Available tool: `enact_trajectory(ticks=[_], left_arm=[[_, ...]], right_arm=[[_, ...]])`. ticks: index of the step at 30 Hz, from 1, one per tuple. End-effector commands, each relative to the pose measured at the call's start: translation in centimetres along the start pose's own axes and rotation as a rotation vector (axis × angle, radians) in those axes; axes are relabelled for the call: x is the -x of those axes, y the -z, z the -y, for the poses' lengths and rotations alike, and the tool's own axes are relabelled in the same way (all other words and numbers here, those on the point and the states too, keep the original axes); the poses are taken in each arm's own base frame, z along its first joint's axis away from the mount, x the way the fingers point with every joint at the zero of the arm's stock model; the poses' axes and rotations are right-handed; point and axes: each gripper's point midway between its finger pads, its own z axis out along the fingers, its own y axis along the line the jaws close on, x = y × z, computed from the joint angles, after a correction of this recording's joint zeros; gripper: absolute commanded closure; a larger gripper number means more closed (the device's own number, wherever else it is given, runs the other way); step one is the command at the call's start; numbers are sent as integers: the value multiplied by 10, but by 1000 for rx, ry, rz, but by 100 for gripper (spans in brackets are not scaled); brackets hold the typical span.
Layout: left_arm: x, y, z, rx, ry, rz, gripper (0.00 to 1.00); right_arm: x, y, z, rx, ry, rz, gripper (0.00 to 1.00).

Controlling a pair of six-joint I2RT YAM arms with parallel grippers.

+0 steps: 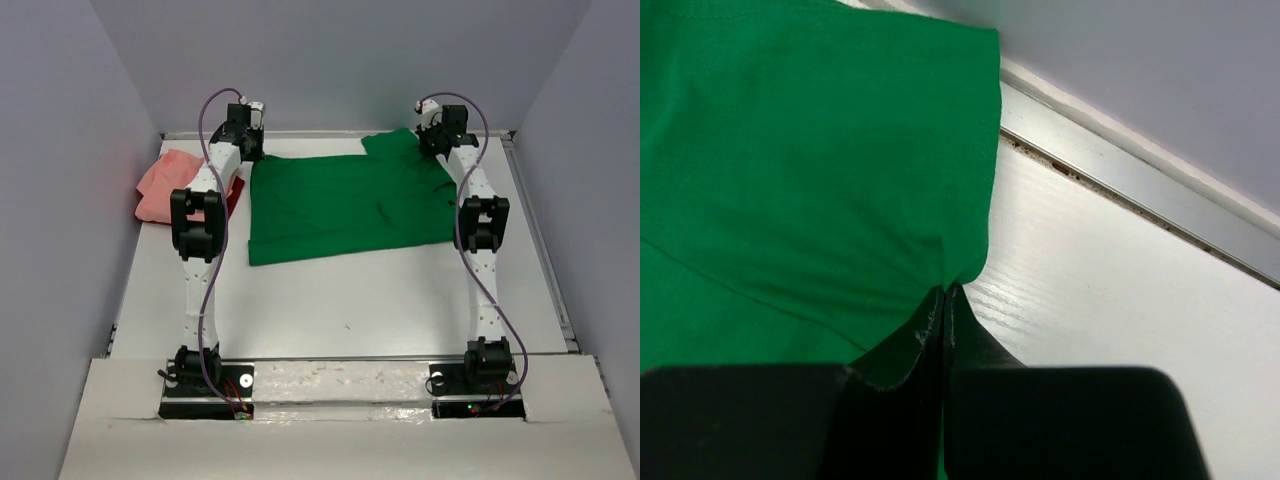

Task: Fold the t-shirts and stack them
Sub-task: Fold the tshirt

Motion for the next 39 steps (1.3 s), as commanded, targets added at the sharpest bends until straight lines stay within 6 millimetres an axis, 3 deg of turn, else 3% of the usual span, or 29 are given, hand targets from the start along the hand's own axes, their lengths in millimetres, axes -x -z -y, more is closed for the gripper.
enact_trajectory(ticks=[1, 8, 17, 26, 34, 39], left_arm=[[39, 27, 8, -26, -19, 83, 100], [26, 31, 11, -47, -31, 51, 100], [28, 43, 6, -27, -42, 53, 100], [22, 61, -13, 31, -55, 72, 100], [12, 67, -21, 33, -51, 59, 100], [10, 67, -14, 0, -56, 54, 100]], right_arm=[[69, 46, 13, -36, 64, 120, 100], [74, 58, 12, -36, 79, 112, 100], [77, 73, 12, -43, 108, 96, 100], [68, 80, 15, -63, 135, 53, 100], [75, 97, 19, -93, 157, 48, 100], [79, 106, 21, -107, 179, 44, 100]])
